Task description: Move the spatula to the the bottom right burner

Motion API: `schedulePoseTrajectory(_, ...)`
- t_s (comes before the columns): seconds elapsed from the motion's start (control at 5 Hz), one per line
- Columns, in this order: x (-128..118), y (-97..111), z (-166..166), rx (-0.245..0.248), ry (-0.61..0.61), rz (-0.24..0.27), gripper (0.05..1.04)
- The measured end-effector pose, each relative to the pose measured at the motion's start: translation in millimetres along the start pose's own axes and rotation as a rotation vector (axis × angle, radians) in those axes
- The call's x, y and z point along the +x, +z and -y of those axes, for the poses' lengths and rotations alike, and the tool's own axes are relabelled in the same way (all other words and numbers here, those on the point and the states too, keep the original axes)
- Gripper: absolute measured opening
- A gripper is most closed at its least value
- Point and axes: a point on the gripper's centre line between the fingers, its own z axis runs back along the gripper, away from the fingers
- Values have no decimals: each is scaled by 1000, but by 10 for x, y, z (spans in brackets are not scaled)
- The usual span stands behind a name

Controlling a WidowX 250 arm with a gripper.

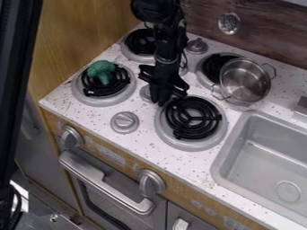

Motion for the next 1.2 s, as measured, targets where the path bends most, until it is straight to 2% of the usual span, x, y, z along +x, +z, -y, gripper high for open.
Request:
schedulePoseTrajectory(0.2,25,7,13,-13,-15,8,563)
schedulePoseTrajectory(0.4,166,74,54,-19,-6,40,829)
schedulePoseTrajectory(0.6,307,56,123,-19,-23,55,1001)
schedulePoseTrajectory(0.8,412,51,144,-2,-48,46,999)
schedulePoseTrajectory(1.0,524,-44,163,-2,-37,56,999)
schedulePoseTrajectory(1.2,597,-14,130,-2,-19,69,999)
